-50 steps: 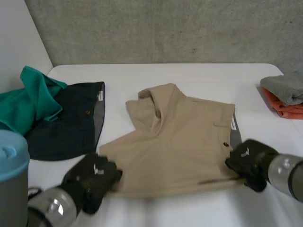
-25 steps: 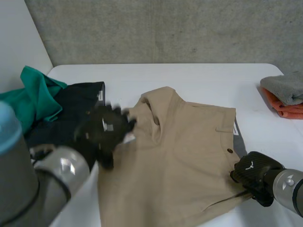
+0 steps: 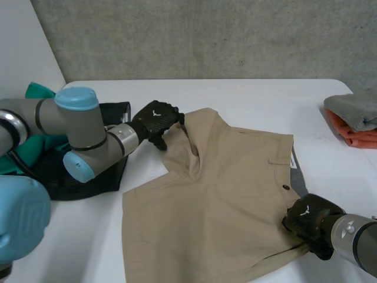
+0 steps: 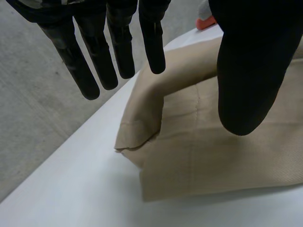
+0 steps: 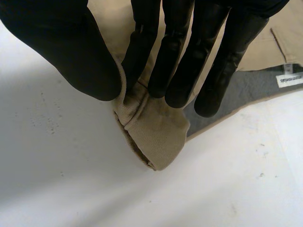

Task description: Fold the laundry.

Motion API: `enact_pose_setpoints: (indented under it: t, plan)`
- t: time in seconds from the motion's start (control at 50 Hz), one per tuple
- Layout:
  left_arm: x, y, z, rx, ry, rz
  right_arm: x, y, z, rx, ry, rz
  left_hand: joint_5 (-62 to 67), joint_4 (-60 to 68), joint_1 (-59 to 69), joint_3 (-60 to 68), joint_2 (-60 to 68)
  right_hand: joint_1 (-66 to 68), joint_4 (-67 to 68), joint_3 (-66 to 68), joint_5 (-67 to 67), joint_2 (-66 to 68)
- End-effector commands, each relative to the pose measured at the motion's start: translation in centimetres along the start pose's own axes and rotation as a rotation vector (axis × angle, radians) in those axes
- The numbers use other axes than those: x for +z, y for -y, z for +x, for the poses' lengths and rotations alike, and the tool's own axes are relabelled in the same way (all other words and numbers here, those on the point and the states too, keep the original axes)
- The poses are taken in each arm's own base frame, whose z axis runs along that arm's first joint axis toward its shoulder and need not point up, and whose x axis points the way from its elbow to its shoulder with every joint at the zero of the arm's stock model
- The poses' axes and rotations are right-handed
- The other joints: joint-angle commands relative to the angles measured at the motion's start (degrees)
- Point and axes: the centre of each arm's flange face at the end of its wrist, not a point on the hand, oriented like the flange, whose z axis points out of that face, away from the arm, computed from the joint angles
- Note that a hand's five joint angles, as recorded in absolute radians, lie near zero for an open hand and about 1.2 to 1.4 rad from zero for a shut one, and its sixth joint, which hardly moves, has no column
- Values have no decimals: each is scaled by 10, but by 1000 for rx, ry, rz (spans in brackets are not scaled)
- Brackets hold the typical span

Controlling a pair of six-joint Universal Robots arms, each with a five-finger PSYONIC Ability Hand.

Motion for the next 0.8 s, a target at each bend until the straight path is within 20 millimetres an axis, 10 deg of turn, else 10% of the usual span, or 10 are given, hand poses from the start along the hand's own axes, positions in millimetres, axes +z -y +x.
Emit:
enact_pose_setpoints:
  t: [0.02,0.42,0.8]
  plan:
    - [13,-15,1,-15,-8,1,1,-2,0,7,3,-7,38,39,46,43,44,234,118,121,128,129]
    - [16,-23,7,-29,4,-54,3,-3,1,8,-9,-3,514,515,522,519,520,234,118,121,128,129]
    - [-32,4,-8,242,260,-190,4,-3,-3,5,-9,6,514,515,522,519,520,234,118,121,128,129]
